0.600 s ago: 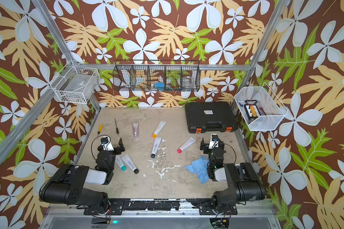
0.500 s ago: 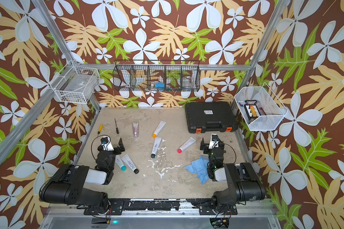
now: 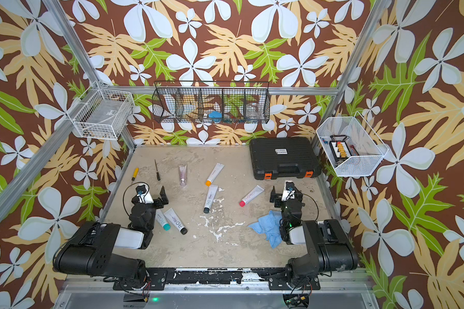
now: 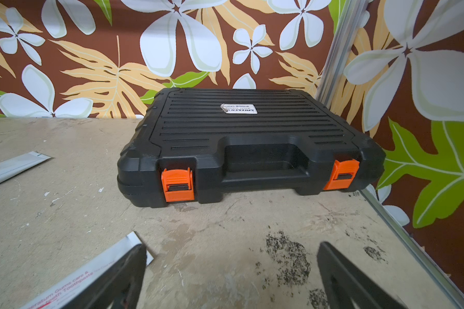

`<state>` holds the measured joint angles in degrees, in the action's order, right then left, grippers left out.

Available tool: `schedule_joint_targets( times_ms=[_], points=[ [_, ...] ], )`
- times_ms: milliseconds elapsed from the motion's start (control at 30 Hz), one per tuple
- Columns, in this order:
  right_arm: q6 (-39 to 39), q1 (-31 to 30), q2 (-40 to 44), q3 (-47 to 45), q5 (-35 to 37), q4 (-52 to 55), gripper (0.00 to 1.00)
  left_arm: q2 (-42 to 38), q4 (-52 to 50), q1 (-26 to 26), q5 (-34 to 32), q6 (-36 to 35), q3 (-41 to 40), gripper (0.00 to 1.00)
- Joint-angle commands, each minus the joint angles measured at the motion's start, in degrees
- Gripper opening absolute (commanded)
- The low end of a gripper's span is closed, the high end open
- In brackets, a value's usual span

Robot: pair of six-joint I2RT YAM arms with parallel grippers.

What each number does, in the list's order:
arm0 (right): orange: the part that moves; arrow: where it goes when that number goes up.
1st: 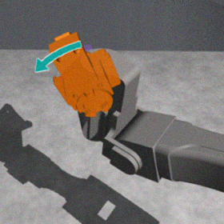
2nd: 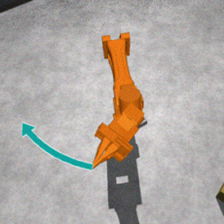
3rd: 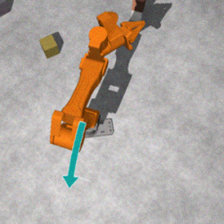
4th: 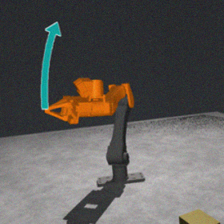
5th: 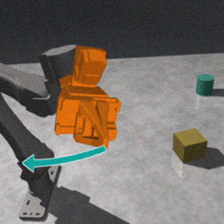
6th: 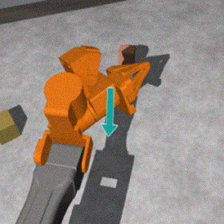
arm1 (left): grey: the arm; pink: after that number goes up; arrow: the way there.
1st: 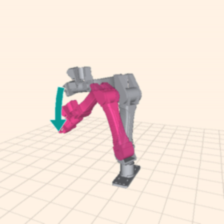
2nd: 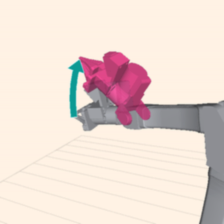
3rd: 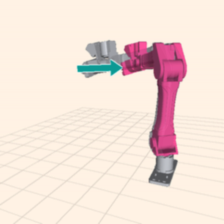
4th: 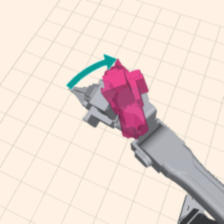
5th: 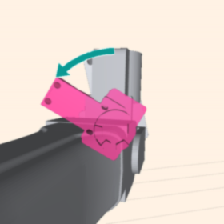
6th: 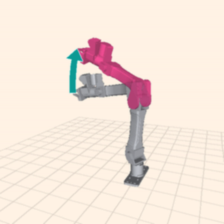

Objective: Wipe the surface of the toothpaste tube
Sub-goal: Pick up the cleaning item at the center of the board.

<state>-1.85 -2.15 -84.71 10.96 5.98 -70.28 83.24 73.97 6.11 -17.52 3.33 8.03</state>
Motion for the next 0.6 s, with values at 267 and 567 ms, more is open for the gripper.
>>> schedule_joint_targets(
  times_ms=[267, 567],
  points=[
    [0.05, 0.57, 8.42, 4.38, -1.69, 13.06, 1.00, -11.56, -5.28, 1.95, -5.29, -0.85, -1.04, 1.00],
    [-18.51, 0.83, 20.90, 21.34, -2.52, 42.13, 1.00, -25.19, -42.20, 10.48, -20.91, 13.98, 14.82, 1.00]
  ],
)
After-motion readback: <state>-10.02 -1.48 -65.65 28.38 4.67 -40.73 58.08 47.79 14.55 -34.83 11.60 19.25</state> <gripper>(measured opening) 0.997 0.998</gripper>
